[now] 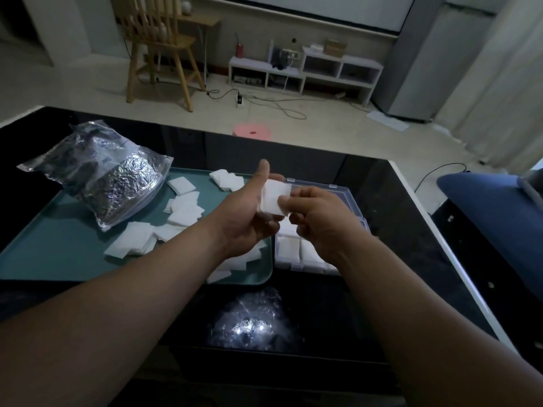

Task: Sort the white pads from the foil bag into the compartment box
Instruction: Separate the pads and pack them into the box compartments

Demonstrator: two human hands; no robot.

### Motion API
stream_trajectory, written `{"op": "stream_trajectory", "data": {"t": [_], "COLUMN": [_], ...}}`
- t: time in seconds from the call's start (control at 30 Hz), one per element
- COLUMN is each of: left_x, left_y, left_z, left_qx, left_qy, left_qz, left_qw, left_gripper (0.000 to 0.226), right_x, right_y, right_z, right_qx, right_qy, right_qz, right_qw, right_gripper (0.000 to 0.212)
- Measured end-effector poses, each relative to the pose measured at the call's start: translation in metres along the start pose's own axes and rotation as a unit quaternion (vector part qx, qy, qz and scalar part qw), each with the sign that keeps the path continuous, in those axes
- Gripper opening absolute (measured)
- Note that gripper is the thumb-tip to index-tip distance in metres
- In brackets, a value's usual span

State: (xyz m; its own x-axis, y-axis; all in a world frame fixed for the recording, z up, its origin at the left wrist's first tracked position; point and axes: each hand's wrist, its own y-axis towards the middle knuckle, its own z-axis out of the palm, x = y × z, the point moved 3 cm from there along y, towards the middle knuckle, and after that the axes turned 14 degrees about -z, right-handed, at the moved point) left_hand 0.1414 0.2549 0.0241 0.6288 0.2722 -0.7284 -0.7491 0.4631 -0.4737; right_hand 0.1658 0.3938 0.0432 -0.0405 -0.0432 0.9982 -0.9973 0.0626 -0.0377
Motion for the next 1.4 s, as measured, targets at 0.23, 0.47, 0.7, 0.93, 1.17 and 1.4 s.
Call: {"op": "stream_trajectory", "data": {"t": [0.23,0.47,0.7,0.93,1.17,1.4], "left_x": [0.008,0.006,0.011,0.015,0.016,0.021], "left_y": [0.004,-0.007,-0.009,-0.013,-0.011,-0.006], "left_z": [-0.006,-0.001,-0.005,0.005,0.005,0.007], "left_qx": [-0.030,0.126,0.133,0.130,0.126,0.106], "left_qy": [0.005,0.017,-0.011,0.024,-0.020,-0.010], "left_qz": [-0.022,-0.094,-0.095,-0.080,-0.080,-0.090], "left_qw": [0.999,0.987,0.986,0.988,0.989,0.990], "left_gripper": [0.031,0.059,0.055,0.063,0.070,0.080], "right_x": [0.000,0.001,0.005,-0.001,-0.004,-0.010], "right_y": [0.001,-0.007,-0.008,-0.009,-0.007,-0.005], "right_z": [0.007,0.013,0.006,0.009,0.008,0.010], "right_qx": [-0.006,0.170,0.153,0.172,0.196,0.196], "right_qy": [-0.285,-0.353,-0.286,-0.287,-0.283,-0.369], "right_qz": [-0.132,-0.228,-0.230,-0.226,-0.227,-0.247], "right_qw": [0.949,0.892,0.918,0.915,0.911,0.874], "right_gripper": [0.025,0.054,0.042,0.050,0.049,0.051]}}
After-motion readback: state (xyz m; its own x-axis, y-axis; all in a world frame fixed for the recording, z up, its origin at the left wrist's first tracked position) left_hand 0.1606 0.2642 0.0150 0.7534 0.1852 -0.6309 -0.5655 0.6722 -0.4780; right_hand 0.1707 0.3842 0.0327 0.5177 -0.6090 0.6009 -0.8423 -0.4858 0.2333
